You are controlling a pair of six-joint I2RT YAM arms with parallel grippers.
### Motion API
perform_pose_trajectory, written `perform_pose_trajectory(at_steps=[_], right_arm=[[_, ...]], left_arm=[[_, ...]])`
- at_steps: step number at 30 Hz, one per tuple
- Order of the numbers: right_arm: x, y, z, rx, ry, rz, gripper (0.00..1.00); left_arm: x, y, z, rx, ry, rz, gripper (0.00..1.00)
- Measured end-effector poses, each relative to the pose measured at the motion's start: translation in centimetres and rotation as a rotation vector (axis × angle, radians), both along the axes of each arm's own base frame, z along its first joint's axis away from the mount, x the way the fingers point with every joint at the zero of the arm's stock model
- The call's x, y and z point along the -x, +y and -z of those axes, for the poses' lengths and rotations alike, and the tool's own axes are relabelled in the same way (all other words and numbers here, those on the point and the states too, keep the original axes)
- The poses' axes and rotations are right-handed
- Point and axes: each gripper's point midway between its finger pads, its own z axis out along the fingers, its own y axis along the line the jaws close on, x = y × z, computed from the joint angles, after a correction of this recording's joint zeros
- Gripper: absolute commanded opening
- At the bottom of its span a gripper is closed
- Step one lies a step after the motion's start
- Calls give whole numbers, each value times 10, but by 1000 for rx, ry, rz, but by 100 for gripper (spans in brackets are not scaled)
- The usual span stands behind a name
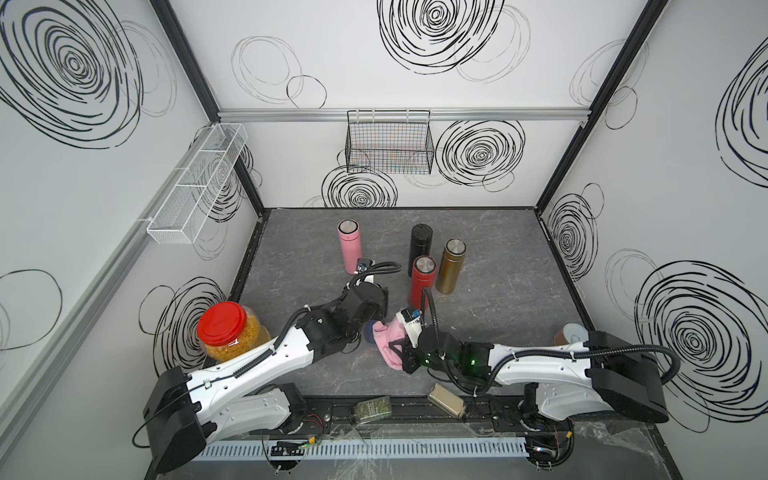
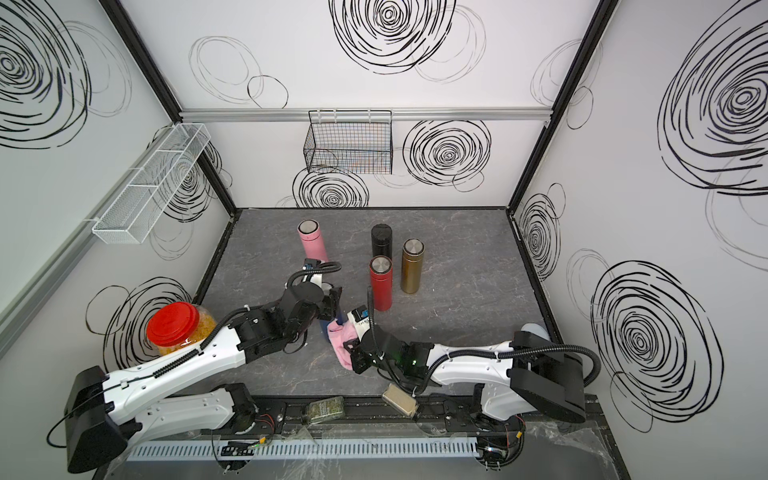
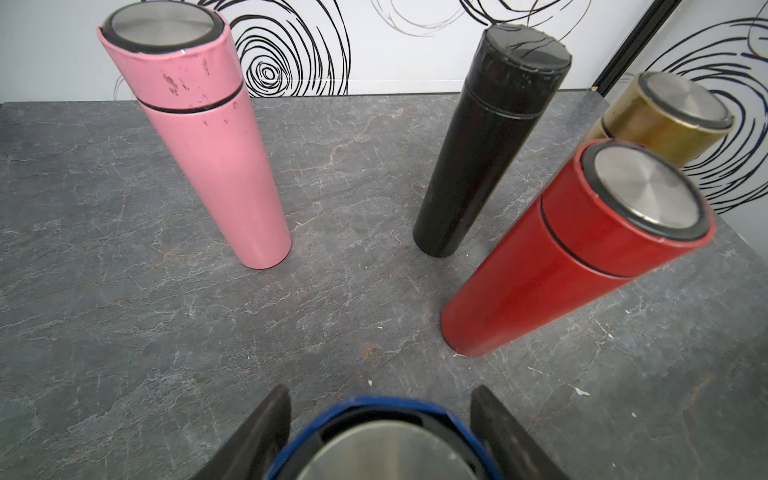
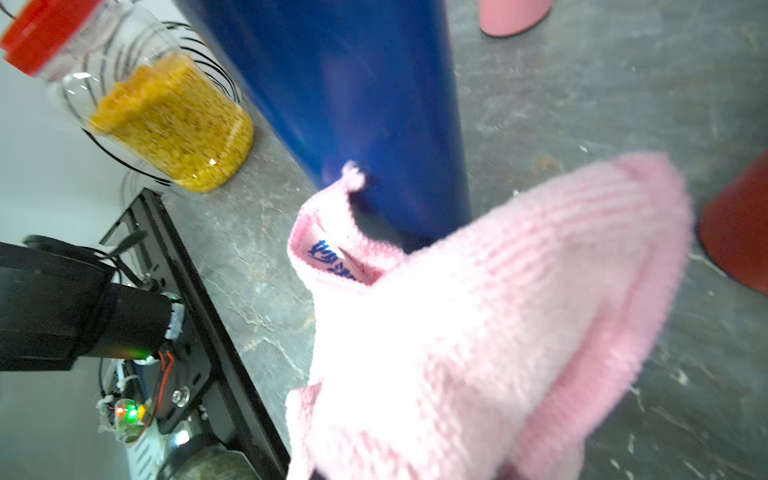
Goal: Wipe the surface of the thermos
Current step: Wipe the dirt from the surface of the thermos.
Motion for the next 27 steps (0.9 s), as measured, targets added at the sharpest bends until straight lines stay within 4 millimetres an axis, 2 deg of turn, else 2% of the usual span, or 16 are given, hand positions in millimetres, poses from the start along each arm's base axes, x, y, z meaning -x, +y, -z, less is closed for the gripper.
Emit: perform_pose_trajectory(at_steps=[2,4,10,12,14,16,20,22,24,27], right_arm=[[0,-5,5,12,-1,6,0],[-2,-3,-4,-6,-18,7,0],[-12,29,-68,-155,-131,-19,0],[-15,40,-80,-194,-149,-23,0],[-16,45,-73,-193,-141,-25,0],[-15,44,-52,-164,-113,-23,0],[-8,22,6,-60,-23,7,0],[-5,9,25,-19,8,25,0],[-5,4,32,0,22,39,0],[-7,6,24,-17,11,42,0]], left_arm=[[0,1,0,8,-9,-3,0],[1,2,0,13,-15,-5,0],[3,4,-1,33,-24,-6,0],[5,6,-1,41,-25,-7,0],[6,7,-1,48,-26,-10,0],[7,9,-1,54,-27,-13,0],[8,10,-1,59,-28,-17,0],[8,9,-1,60,-28,-16,0],[8,9,-1,59,-29,-15,0],[9,7,-1,55,-32,-12,0]])
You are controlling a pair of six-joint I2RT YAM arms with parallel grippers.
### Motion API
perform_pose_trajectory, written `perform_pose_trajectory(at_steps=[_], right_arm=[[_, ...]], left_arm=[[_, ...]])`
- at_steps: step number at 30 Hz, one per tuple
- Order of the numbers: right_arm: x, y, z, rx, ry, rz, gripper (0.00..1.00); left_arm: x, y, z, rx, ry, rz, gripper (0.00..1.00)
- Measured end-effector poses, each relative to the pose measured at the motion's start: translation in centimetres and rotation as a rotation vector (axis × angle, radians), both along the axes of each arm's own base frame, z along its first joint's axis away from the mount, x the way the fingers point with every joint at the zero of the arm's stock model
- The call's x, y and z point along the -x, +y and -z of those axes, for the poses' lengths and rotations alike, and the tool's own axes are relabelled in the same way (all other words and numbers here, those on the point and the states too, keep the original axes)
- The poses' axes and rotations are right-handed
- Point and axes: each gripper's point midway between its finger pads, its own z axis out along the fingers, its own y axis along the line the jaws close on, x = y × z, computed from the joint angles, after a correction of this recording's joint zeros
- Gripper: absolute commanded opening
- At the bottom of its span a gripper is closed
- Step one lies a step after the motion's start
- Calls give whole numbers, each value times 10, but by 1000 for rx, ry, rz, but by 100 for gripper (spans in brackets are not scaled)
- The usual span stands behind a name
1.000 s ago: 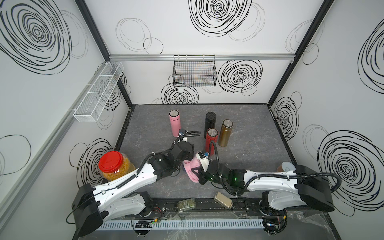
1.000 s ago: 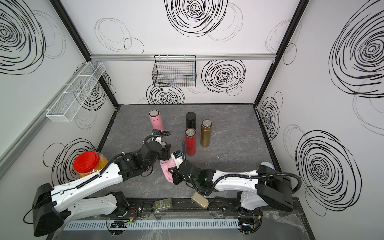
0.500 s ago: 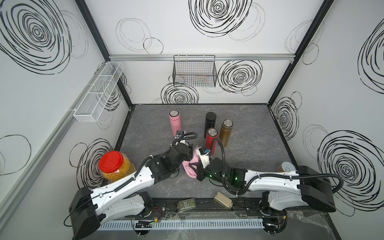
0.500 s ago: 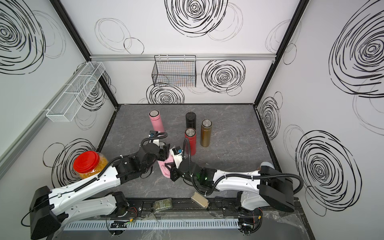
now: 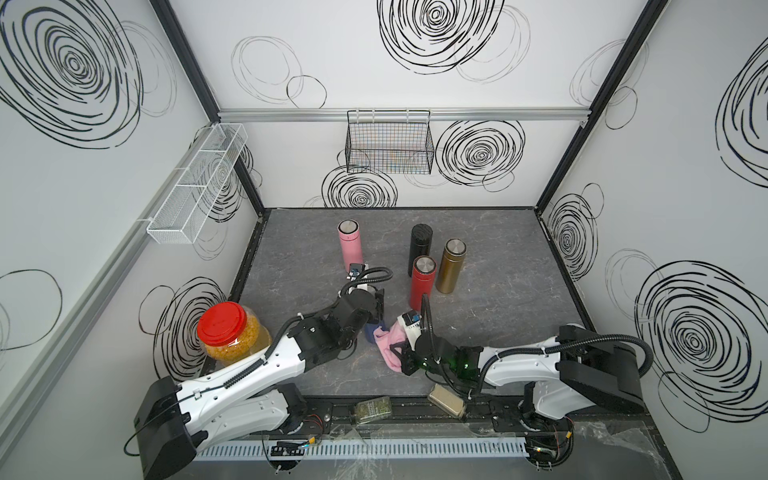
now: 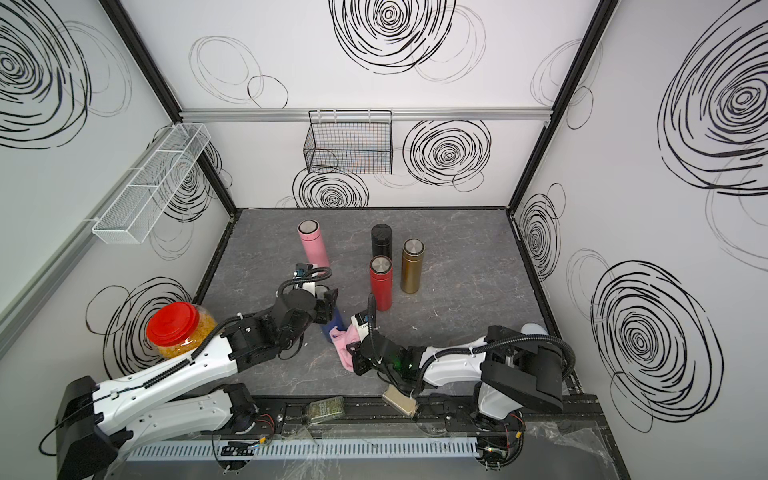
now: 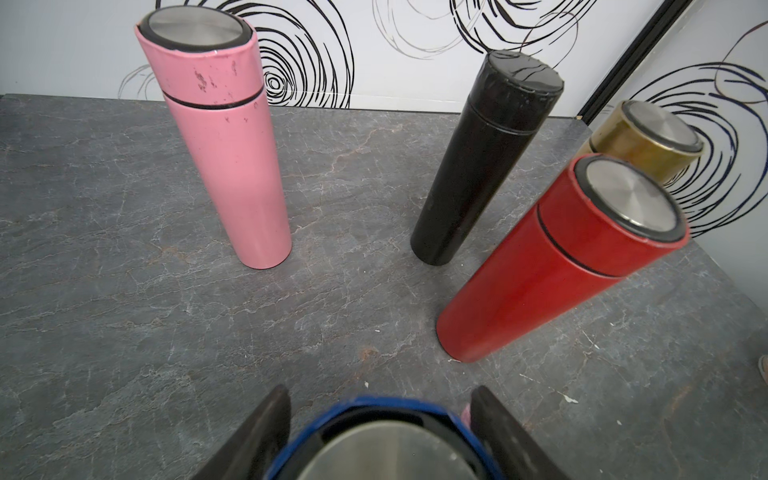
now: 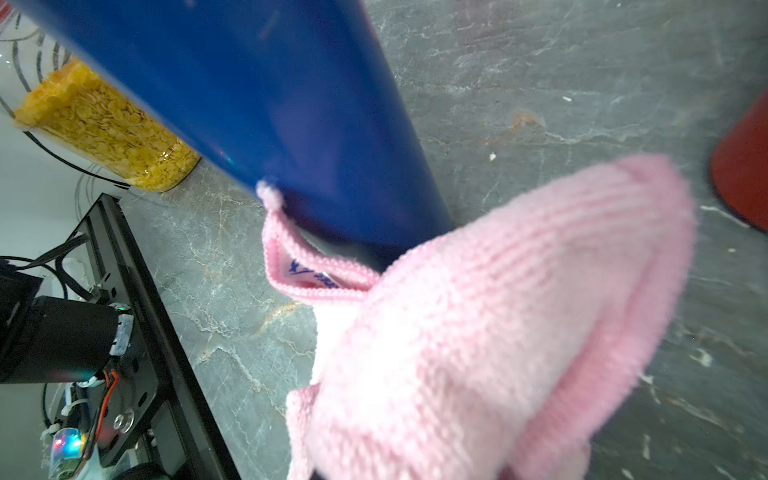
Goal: Wipe the surface of the thermos
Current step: Wipe the dirt from the surface of the thermos.
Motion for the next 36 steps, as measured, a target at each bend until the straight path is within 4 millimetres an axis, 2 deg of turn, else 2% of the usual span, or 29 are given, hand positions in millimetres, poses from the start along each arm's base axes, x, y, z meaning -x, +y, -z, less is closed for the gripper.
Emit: perform_pose_trajectory(at_steps=[2,8,10,13,18,20,23,27,33,34,36], right_arm=[[-2,5,-14,-26,-24,-7,0],[-11,26,-82,-164,-130,-33,0],[-12,28,-89,-185,-139,-41,0],[-18,24,-72,-166,-104,-35,0],[-14,5,1,-41,29,-19,0],[-10,-1,21,0,70,-17,0],[-7,-2,25,6,92,-19,0],[-8,0,2,-43,64,-23,0],[-18,4,-73,-186,-50,-11,0],[-20,4,-83,-205,-64,-7,0],[-21,3,-89,-215,-75,-3,0]], left_arm=[[1,-1,0,-5,-3,7,0],[5,-8,0,-31,-16,74,0],[7,-9,0,-39,-18,97,0],[10,-11,0,-46,-22,127,0],[14,-17,1,-66,-31,193,0],[15,-22,1,-64,-33,218,0],[16,-25,1,-65,-36,239,0],[17,-28,0,-57,-42,259,0],[19,-29,0,-57,-43,272,0],[19,-29,0,-57,-43,272,0],[20,-28,0,-55,-44,273,0]])
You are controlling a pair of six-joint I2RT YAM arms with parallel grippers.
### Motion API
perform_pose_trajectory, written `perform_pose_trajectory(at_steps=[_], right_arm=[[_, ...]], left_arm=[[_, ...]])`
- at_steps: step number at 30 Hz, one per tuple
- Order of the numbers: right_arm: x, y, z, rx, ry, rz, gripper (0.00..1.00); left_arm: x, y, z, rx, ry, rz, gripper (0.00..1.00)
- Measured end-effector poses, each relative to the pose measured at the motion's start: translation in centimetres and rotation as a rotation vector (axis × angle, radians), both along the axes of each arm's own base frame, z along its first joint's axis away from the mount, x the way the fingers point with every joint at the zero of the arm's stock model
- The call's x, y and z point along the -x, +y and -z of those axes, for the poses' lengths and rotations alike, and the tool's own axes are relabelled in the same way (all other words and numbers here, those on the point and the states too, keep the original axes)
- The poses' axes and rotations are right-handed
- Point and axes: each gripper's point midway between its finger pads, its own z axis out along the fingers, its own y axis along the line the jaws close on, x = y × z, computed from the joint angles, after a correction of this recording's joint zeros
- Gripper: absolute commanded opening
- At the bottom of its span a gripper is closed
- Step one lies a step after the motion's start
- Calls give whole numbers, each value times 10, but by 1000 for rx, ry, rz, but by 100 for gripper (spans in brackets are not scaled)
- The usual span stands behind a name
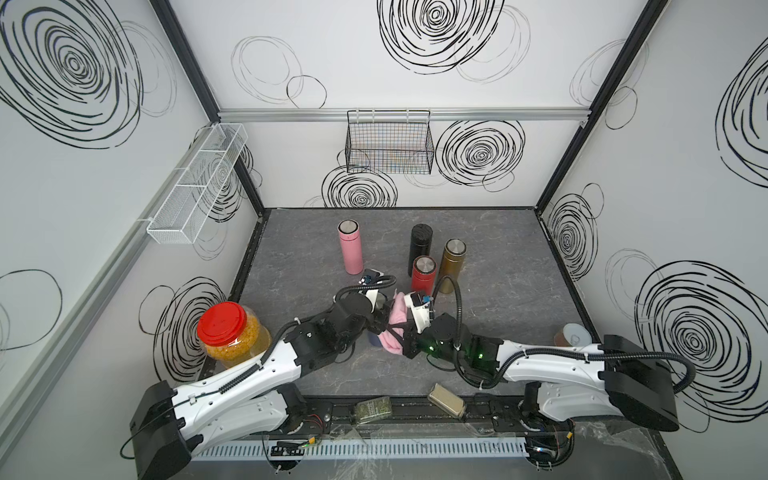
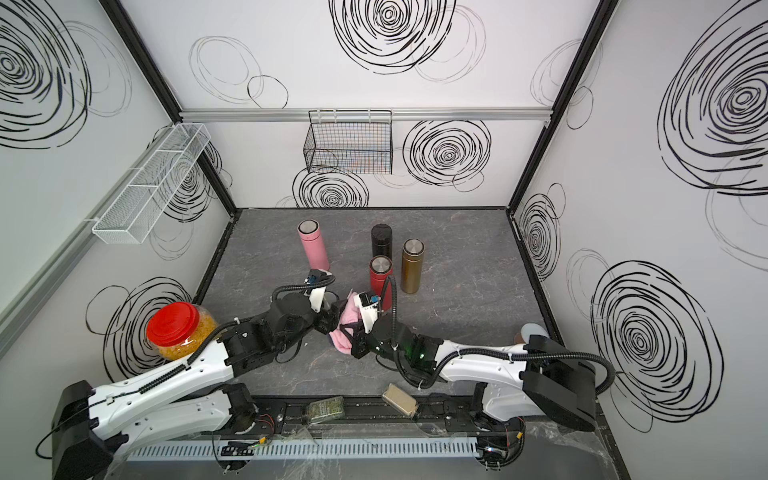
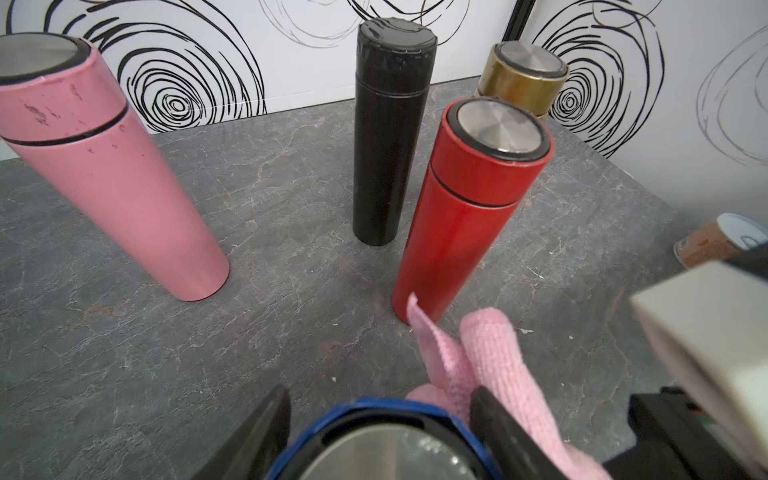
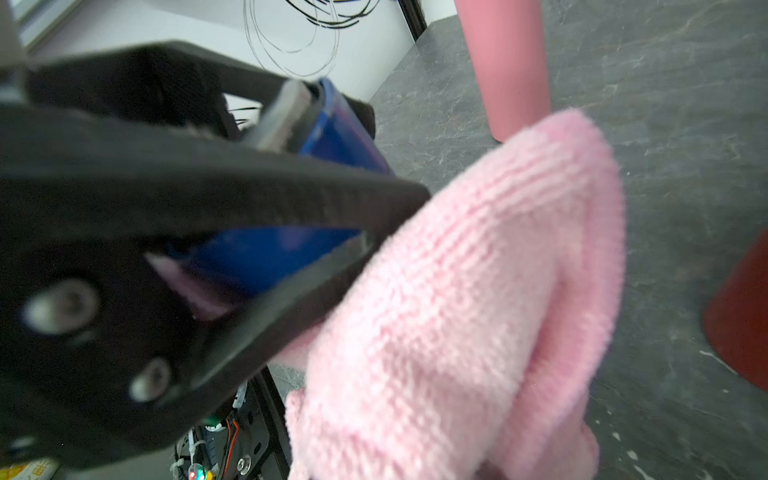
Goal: Wipe the surface of the thermos
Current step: Wipe the dirt from the surface of the thermos.
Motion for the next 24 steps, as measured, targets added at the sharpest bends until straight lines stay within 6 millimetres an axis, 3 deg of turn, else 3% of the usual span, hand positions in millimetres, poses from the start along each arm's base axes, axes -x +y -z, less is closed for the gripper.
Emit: perform_pose_trajectory(at_steps=[3,10,13,15,18,24], right_arm=[[-5,-1,11,25,18,19,0],[-5,-9,93,192,156,63,0],[-4,-12,105,220,186,76,0],[-4,-13,102,212,187,79,0],[-7,-16,81,164,187,81,0],[-22,-34,6,-56,157,98,0]], left_arm=[[1,0,0,2,-1,1,0],[2,0,0,2,0,6,0],[3,-2,1,1,-1,11,0],[6,-5,0,7,0,26,0],[14,-9,0,11,-4,53,0],[29,-16,-2,48,-15,118,0]])
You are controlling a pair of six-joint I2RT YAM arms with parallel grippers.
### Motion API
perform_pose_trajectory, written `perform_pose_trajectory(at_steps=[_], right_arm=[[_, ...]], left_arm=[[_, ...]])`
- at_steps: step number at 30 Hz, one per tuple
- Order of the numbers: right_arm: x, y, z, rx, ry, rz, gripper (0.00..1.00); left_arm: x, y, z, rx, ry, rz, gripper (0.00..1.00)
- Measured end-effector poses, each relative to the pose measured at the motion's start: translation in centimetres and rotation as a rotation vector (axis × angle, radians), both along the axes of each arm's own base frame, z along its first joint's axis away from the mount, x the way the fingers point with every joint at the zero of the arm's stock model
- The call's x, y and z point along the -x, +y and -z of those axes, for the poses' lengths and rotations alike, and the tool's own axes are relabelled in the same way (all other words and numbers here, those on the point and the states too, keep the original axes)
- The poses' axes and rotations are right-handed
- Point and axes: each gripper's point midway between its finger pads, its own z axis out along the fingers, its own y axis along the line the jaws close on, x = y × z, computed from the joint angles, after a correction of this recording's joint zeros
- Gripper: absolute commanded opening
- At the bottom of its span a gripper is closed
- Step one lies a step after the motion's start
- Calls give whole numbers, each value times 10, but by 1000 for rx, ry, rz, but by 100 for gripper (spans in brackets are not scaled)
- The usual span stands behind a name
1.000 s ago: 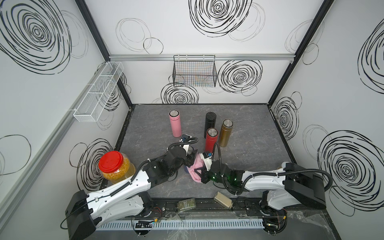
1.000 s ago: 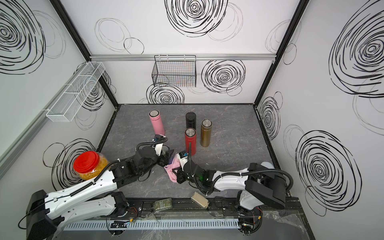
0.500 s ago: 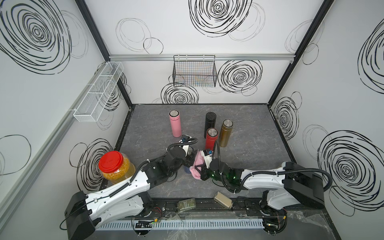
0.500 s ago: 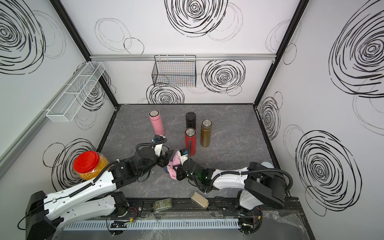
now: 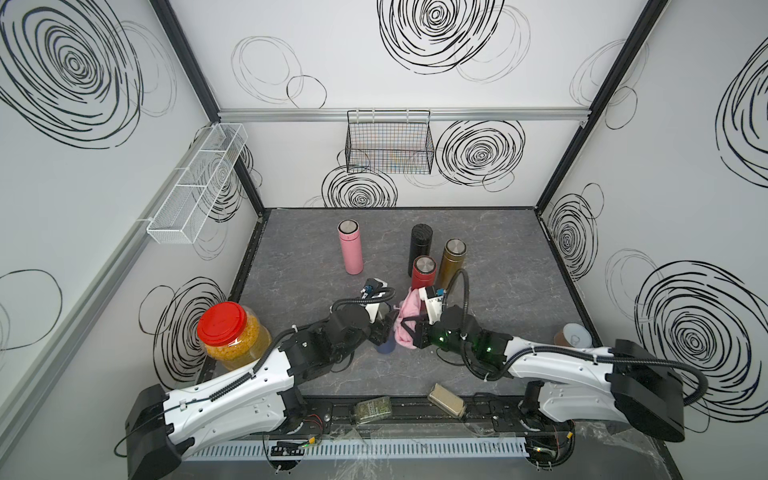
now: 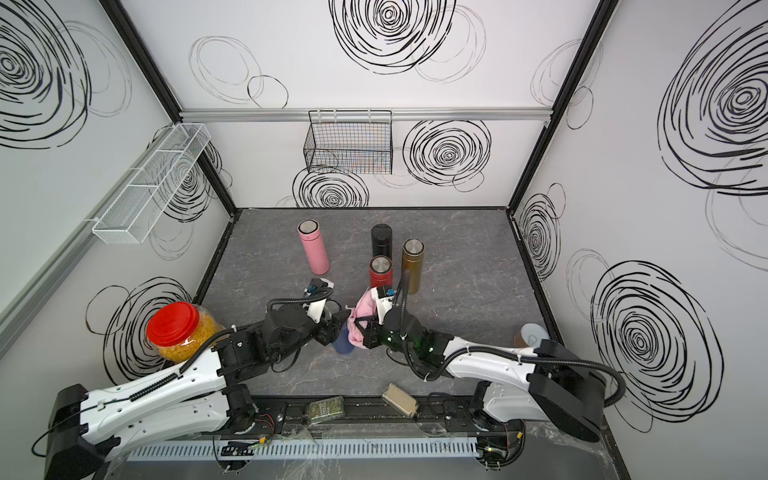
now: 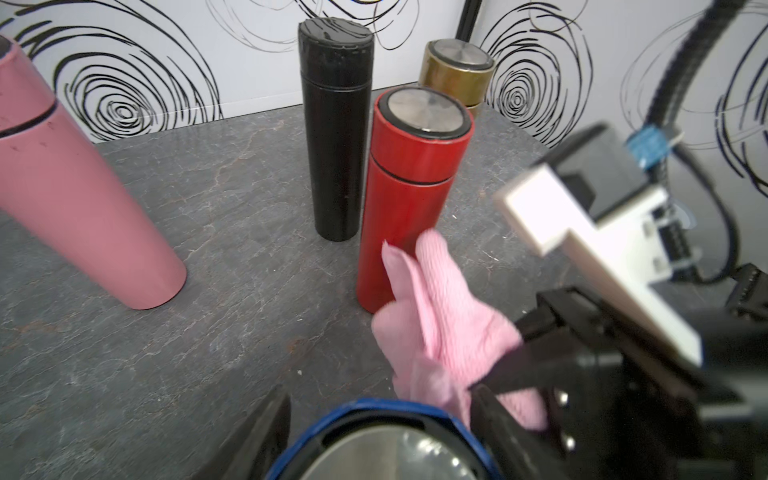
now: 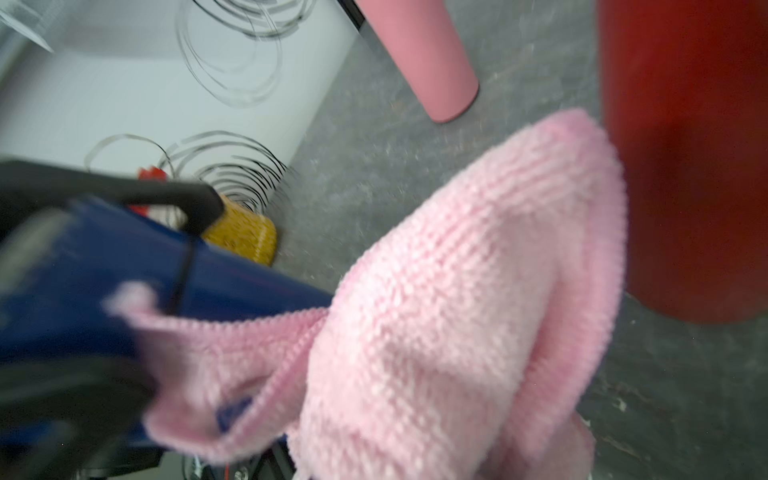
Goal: Wipe the surface of the thermos
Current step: Wipe the dirt from the surface of the thermos.
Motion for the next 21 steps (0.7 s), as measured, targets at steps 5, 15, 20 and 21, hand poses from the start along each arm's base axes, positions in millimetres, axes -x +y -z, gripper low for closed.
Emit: perform_pose_trajectory(at_steps=[5,15,20,21], right_arm=[[2,-6,-8,-47,10,-23,0],[37,-26,96,179,196,-53,0],[41,-27,90,186,160,-55,0],[43,-23,80,174,131,-68,0]], left_arm=[[8,-10,-1,27,-7,50,0],[3,-15,-1,36,-26,44,0],[-4,-10,-1,54,-9,-56,0],[-6,-8,-2,57,-2,-86,0]])
